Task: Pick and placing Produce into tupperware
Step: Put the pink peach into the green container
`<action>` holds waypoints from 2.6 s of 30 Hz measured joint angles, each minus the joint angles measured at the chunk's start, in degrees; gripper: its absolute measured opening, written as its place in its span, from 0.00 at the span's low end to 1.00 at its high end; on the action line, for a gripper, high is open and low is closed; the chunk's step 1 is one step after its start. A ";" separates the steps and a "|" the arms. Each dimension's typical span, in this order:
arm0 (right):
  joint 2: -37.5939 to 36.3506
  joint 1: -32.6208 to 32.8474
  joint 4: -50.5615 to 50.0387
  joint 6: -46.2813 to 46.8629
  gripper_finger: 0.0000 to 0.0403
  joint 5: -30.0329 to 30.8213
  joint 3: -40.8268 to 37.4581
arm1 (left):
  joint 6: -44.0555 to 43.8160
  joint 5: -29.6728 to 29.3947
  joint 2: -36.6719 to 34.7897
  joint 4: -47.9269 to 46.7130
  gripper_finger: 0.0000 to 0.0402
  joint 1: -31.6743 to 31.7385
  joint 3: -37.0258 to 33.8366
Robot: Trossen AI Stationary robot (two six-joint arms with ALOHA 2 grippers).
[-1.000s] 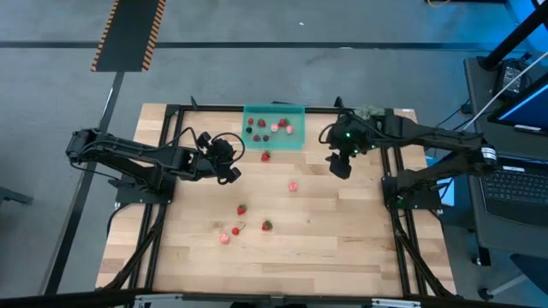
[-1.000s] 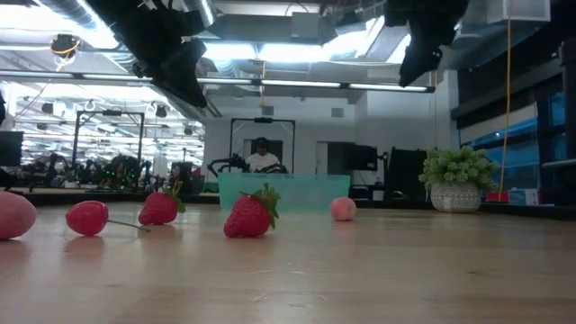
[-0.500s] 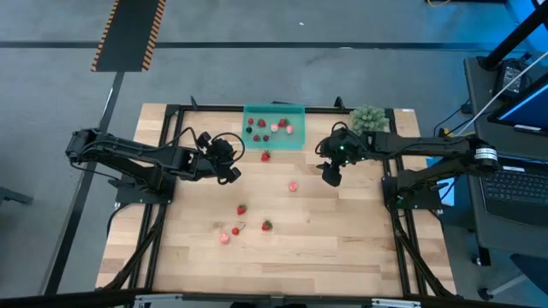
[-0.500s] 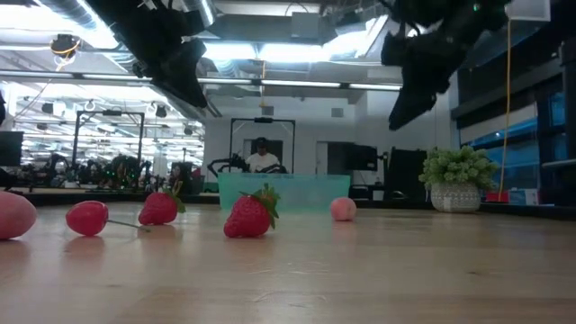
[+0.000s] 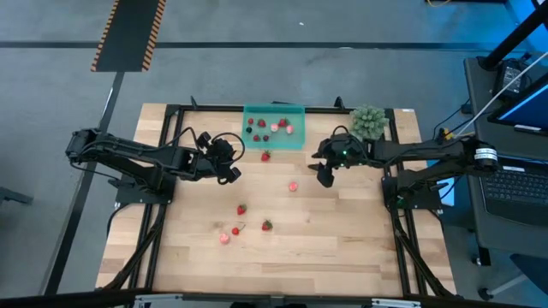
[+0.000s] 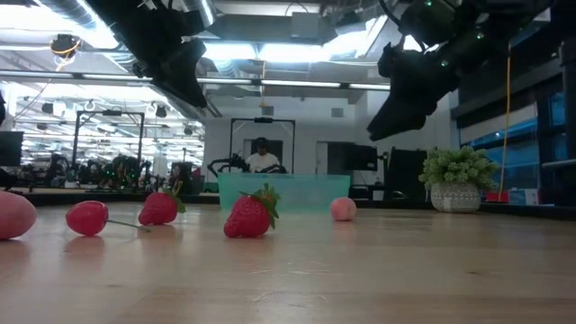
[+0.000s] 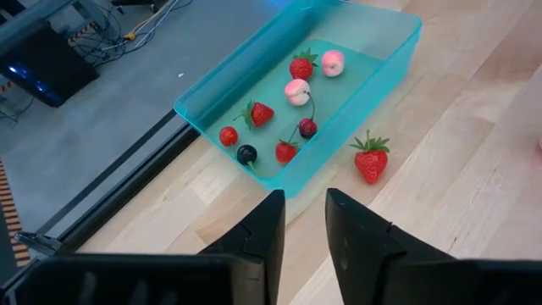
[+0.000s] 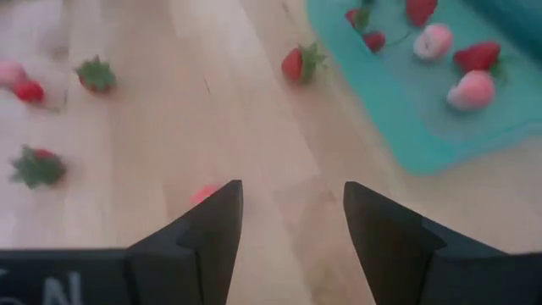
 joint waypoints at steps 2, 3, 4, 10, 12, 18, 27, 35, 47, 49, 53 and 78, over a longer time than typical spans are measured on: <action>0.31 0.00 0.39 3.36 0.52 -1.41 -0.20 | 0.01 0.00 0.00 0.00 0.20 0.02 0.00; 0.58 0.00 0.52 3.83 0.53 -2.13 -0.20 | 0.01 0.00 0.00 0.01 0.20 0.02 0.00; 0.85 0.00 0.30 3.82 0.54 -2.24 -0.20 | 0.01 0.00 0.00 0.01 0.20 0.00 0.00; 5.73 0.42 1.79 0.92 0.65 -2.26 -0.25 | 0.01 0.00 0.00 0.30 0.22 -0.01 0.00; 7.53 0.42 2.44 0.57 0.69 -2.26 -0.22 | 0.01 0.00 0.00 0.33 0.23 0.02 0.00; 12.49 0.40 6.12 0.53 0.70 -5.61 -0.21 | 0.03 0.00 -0.01 0.39 0.26 0.00 0.00; 21.07 3.22 11.29 -18.27 0.69 -12.62 -0.20 | 0.03 0.00 0.00 0.39 0.25 -0.01 0.00; 26.99 3.74 19.96 -20.00 0.69 -12.20 -0.14 | 0.03 0.00 0.00 0.39 0.22 0.01 0.00; 30.27 3.76 24.96 -19.78 0.68 -12.16 -0.09 | 0.07 -0.01 -0.01 0.39 0.19 0.01 0.00; 30.27 3.76 25.41 -19.34 0.66 -12.16 -0.09 | 0.06 -0.02 -0.02 0.39 0.18 0.02 0.00; 30.67 3.76 25.55 -18.26 0.64 -12.18 -0.07 | 0.06 0.00 -0.02 0.39 0.19 0.02 0.00; 33.07 3.72 27.67 -14.11 0.44 -12.09 0.74 | 0.06 0.00 0.00 0.39 0.23 -0.01 0.00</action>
